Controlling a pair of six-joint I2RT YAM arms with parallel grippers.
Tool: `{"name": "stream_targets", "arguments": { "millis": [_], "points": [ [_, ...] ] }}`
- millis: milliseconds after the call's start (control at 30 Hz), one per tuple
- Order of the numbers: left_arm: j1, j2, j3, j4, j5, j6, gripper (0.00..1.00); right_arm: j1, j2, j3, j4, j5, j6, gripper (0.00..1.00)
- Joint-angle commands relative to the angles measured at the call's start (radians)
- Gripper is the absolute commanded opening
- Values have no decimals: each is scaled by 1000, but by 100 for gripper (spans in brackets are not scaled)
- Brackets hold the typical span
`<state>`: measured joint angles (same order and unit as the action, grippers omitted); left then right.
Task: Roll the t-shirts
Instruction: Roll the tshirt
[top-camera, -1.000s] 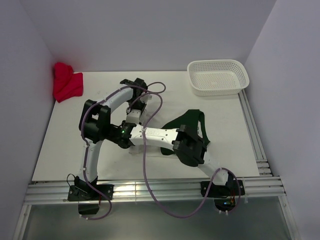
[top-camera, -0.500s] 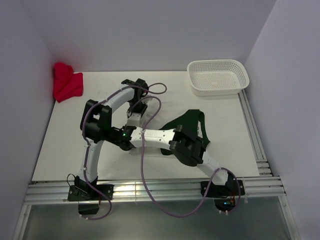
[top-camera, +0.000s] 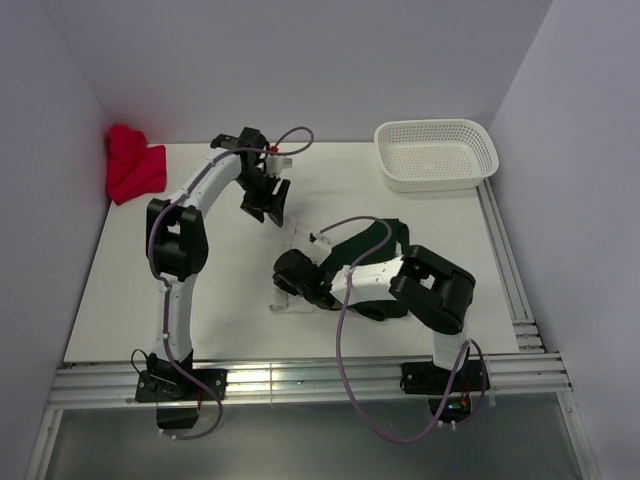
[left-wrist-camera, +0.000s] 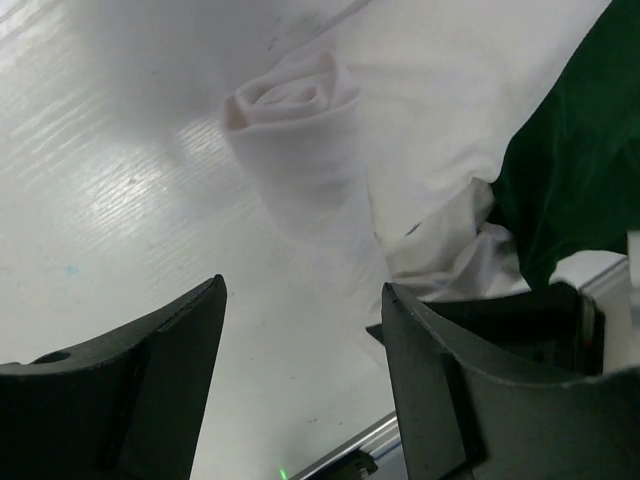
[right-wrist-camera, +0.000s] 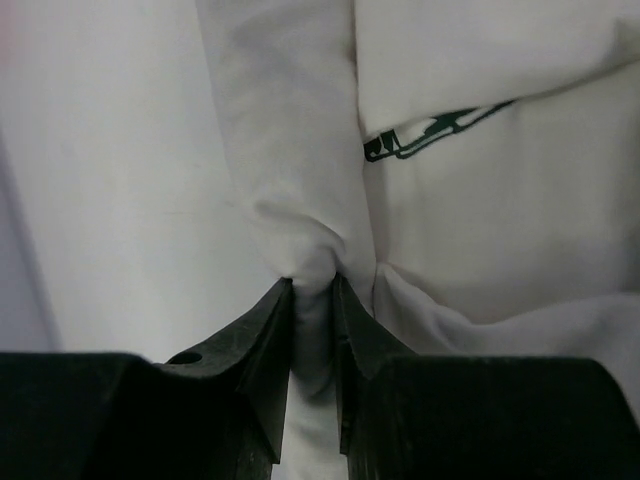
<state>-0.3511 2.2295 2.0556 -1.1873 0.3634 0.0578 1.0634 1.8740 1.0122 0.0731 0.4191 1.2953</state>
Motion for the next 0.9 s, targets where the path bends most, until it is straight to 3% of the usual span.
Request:
{"name": "stream_targets", "arguments": {
  "millis": [0, 167, 433, 567, 767, 800, 867],
  "points": [
    [57, -65, -23, -32, 160, 57, 69, -45, 5, -150, 371, -156, 81, 25],
    [107, -88, -190, 47, 259, 97, 69, -94, 76, -276, 738, -269, 200, 22],
    [130, -71, -409, 250, 475, 90, 68, -100, 181, -337, 932, -304, 300, 22],
    [132, -39, -452, 356, 480, 18, 64, -102, 198, -371, 1002, -307, 328, 22],
    [130, -39, -471, 456, 409, -101, 47, -102, 186, -385, 981, -312, 303, 22],
    [130, -45, -471, 460, 384, -111, 39, -102, 180, -383, 973, -312, 299, 22],
    [127, -54, -460, 451, 341, -122, 32, -102, 171, -379, 941, -310, 280, 22]
  ]
}}
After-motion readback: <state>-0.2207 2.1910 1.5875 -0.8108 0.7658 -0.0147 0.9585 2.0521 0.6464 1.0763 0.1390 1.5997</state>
